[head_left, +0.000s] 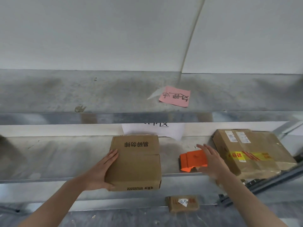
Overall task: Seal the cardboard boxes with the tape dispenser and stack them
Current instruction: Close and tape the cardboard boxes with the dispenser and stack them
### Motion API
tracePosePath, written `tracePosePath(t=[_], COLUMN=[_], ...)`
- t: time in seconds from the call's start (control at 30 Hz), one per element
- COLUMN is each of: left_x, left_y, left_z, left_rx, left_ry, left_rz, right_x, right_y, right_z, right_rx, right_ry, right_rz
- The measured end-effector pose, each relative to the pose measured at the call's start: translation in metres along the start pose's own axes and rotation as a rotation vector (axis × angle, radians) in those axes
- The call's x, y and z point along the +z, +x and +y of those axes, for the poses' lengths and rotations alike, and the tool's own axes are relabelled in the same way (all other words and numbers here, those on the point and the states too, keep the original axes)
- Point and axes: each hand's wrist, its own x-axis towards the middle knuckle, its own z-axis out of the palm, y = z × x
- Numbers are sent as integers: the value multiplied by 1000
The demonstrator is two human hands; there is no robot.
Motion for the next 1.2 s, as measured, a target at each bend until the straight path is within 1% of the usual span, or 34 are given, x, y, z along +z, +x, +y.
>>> tracePosePath(t=[0.1,0.2,0.3,0.37,0.47,0.63,0.8,0.97,1.1,1.2], left_x=[-4,-5,-4,-4,-2,1,3,0,0,-2], left_y=[0,1,0,1,2,3,1,0,-3,-4], left_z=[6,10,9,8,8,6,6,10,10,9], left_rx=[-23,-49,-75,-89,-102,-121,-129,-93,-75,-33], left_ry=[44,86,64,58,54,29,-22,-12,-38,-34], left_rz=[-9,-10,-1,2,10,41,32,0,-18,-56], right_x=[-4,-10,-14,-13,-7,12,20,26,15,-7], right_y=[20,30,30,27,15,-7,-19,-38,-67,-90], right_z=[25,36,43,51,56,59,58,48,46,28], right_rx=[-68,-123,-153,-163,-139,-85,-13,59,131,91], right_ry=[-31,-46,-17,-9,26,102,151,130,108,115], right_rz=[-124,-181,-269,-281,-250,-123,-96,-45,-7,65])
